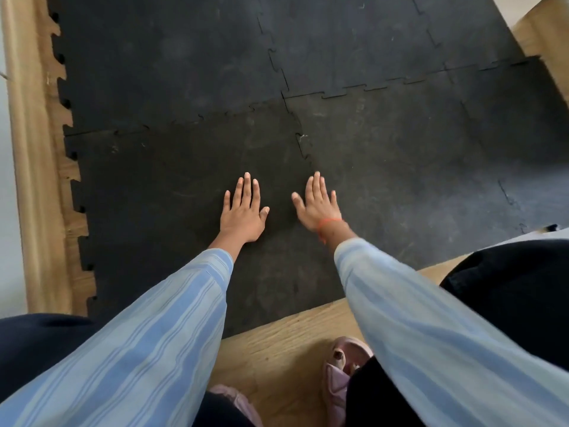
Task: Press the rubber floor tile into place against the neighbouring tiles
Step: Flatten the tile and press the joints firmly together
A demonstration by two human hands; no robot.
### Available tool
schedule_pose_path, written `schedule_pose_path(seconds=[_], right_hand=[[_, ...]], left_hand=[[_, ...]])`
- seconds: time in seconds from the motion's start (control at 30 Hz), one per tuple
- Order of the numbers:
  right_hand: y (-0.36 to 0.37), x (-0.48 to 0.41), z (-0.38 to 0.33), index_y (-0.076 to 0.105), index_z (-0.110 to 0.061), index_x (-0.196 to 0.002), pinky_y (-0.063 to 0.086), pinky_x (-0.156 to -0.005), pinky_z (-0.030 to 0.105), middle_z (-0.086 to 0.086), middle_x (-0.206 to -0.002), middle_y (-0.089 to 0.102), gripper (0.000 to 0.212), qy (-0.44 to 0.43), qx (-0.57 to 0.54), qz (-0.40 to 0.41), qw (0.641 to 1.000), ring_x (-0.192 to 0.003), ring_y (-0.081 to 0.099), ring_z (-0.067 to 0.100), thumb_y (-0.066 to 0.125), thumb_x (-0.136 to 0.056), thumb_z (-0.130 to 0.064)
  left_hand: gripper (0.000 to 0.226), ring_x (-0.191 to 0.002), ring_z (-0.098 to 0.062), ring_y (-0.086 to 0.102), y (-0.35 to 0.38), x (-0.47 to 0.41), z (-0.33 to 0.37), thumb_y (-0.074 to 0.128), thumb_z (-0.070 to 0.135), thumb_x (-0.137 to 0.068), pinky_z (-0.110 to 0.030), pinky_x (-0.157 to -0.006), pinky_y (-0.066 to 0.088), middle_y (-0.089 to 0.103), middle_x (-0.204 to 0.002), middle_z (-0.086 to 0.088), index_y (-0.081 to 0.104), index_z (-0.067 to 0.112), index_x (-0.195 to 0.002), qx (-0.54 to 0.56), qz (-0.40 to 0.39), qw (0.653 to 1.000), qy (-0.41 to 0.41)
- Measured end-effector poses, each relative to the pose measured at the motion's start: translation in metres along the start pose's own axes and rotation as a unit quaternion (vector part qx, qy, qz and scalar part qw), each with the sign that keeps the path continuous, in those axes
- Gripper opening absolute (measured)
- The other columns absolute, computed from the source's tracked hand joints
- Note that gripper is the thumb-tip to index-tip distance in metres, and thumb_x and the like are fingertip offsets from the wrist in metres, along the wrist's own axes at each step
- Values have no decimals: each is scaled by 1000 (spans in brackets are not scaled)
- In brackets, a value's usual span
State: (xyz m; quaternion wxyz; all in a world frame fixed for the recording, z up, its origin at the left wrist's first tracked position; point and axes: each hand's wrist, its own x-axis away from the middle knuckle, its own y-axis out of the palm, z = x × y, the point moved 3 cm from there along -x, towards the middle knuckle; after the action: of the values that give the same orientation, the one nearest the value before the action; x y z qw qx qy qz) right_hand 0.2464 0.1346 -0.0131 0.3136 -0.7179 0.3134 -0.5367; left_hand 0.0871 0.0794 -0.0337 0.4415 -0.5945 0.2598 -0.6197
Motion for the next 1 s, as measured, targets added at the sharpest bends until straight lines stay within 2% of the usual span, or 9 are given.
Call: schedule_pose_path(seconds=[0.17, 0.3, 0.4, 0.5, 0.6, 0.87, 1.0], right_hand=[[-10, -21, 7, -13, -11, -150, -8, -120, 47, 1, -159, -24, 79, -3, 57, -50, 997, -146, -20, 15, 15, -95, -60], [-11, -18, 4, -16, -9, -149, -7, -120, 46, 2, -158, -27, 93, -1, 93, -43, 995, -146, -21, 16, 17, -89, -71], [-17, -8, 5, -14, -11, -150, -7, -120, 47, 2, -159, -23, 90, -8, 73, -43, 996, -147, -18, 15, 18, -90, -70], [18, 41, 20, -11, -9, -151, -4, -121, 45, 4, -160, -18, 83, 10, 52, 7, 999, -148, -16, 16, 20, -94, -62], [53, 87, 30, -11, -8, -150, -4, -121, 45, 7, -161, -16, 81, 63, 22, 36, 997, -148, -14, 19, 20, -95, -59], [59, 85, 33, -15, -9, -150, -8, -119, 47, 6, -159, -21, 93, 69, 32, 34, 996, -147, -18, 20, 17, -89, -71], [66, 97, 34, -9, -8, -151, -6, -121, 43, 7, -161, -14, 84, 90, 14, 69, 994, -148, -13, 20, 15, -93, -64]], left_hand=[[66, -148, -22, -17, 3, 0, -2, 16, 43, -102, -45, -119, -4, -24, -159, -8, -15, 11, -151, 2, 15, 1000, 4], [67, -147, -21, -18, 0, 0, -1, 16, 43, -102, -45, -119, -4, -26, -158, -7, -17, 11, -151, 0, -6, 1000, 3], [67, -147, -21, -20, -5, 1, -1, 16, 43, -102, -44, -119, -5, -27, -158, -7, -18, 12, -150, 6, -19, 1000, 4], [66, -147, -21, -18, -5, 4, 0, 16, 42, -102, -45, -119, -4, -27, -158, -7, -17, 11, -151, 0, -14, 1000, 2], [66, -148, -23, -17, -2, 10, 5, 16, 41, -102, -46, -119, -2, -25, -158, -9, -16, 10, -151, 5, -9, 1000, -8], [67, -148, -25, -16, 0, 10, 6, 18, 41, -102, -48, -119, -1, -23, -159, -11, -14, 8, -151, 2, 0, 1000, -11], [67, -148, -25, -14, 1, 14, 5, 18, 42, -102, -47, -119, 1, -21, -159, -11, -12, 9, -152, -2, 6, 1000, -6]])
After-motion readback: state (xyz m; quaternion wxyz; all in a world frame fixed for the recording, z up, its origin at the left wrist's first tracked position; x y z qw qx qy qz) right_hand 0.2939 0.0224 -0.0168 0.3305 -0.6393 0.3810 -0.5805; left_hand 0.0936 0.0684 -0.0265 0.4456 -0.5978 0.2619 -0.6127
